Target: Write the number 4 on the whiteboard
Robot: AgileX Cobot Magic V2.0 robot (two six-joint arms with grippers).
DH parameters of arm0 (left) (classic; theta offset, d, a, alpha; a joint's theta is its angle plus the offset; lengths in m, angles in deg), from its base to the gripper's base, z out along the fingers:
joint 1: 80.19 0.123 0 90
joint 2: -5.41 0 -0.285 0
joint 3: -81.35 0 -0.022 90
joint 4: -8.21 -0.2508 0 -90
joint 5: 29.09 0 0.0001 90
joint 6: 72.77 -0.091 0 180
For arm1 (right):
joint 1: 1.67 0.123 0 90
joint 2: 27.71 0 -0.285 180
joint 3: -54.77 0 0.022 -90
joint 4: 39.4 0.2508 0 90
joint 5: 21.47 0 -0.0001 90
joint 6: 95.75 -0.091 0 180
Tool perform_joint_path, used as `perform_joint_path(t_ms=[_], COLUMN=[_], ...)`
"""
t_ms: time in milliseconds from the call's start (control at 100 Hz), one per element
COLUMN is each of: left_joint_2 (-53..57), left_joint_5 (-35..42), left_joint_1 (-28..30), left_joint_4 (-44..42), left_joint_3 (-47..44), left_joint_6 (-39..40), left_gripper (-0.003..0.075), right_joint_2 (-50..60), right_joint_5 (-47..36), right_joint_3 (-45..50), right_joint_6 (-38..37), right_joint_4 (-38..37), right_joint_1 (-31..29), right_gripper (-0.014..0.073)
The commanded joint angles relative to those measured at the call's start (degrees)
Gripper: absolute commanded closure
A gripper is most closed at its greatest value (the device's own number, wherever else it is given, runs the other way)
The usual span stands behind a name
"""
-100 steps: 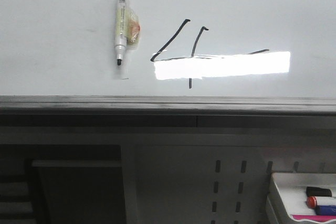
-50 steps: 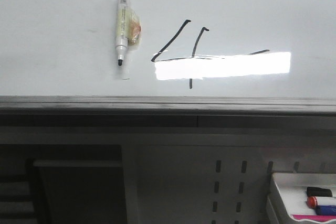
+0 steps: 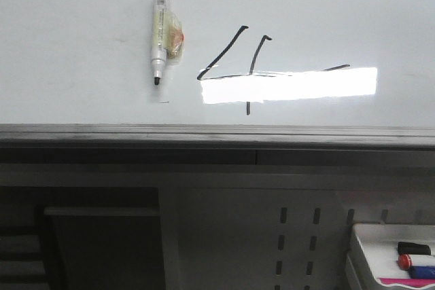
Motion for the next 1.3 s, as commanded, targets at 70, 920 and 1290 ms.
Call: perform_joint_path(t_ms=[70, 920, 1290], left_joint_2=[2.6, 3.9, 3.9], left_joint_5=[-1.3, -17.6, -17.6], left_joint_1=[8.7, 11.0, 11.0], left_joint_4=[-3.2, -4.1, -4.1], left_joint_3=[-1.4, -3.6, -3.6], left_joint_6=[7.8, 12.7, 12.7], left_gripper=[0.0741, 0.0741, 0.0741], right_joint_2=[-0.7, -0.7, -0.7], right_joint_5=[-3.9, -3.9, -3.9], right_joint_3=[-1.1, -1.1, 0.0], right_joint_6=[0.0, 0.0, 0.0], right_joint_4=[0.4, 0.4, -1.7], right_joint_1=[-0.3, -0.3, -0.3], right_gripper=[0.0638, 0.0638, 0.0638])
